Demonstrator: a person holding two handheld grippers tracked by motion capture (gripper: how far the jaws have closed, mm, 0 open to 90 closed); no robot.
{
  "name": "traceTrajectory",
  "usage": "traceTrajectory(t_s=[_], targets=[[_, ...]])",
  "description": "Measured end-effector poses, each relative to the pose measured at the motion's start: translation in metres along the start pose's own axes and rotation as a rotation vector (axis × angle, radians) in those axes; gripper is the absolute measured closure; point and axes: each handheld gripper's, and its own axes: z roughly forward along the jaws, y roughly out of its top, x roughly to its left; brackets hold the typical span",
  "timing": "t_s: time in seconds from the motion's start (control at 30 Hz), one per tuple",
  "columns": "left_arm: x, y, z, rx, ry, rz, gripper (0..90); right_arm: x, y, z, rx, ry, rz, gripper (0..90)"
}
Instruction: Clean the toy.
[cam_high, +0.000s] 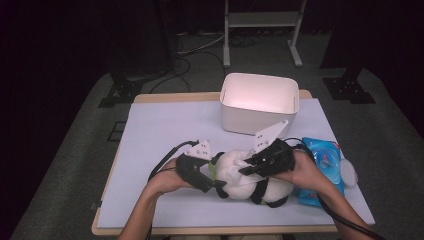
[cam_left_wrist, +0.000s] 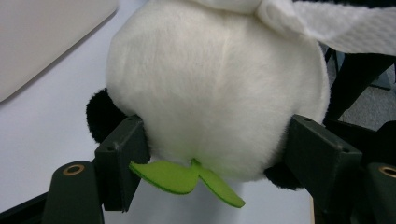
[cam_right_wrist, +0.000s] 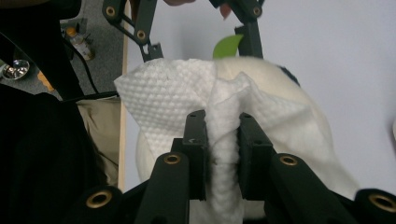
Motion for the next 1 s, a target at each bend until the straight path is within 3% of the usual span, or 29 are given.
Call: traceTrajectory(t_s=[0.3, 0.5, 0.73, 1.0], targets=[[0.001, 0.004, 0.001, 0.006, 0.003, 0.009, 23.5, -0.005, -0.038, -0.015, 0.022, -0.031, 0.070, 75.0], [0.002, 0.013, 0.000, 0.007, 0.003, 0.033, 24.5, -0.011, -0.056, -0.023, -0.023, -0.026, 0.122, 75.3], [0.004, 0.013, -0.010, 0.011, 0.013, 0.029, 27.0, -0.012, -0.041, -0.016, -0.057, -0.002, 0.106, 75.2], [0.002, 0.018, -0.012, 0.015, 0.012, 0.036, 27.0, -0.009, -0.004, -0.006, -0.070, 0.015, 0.026, 75.1]])
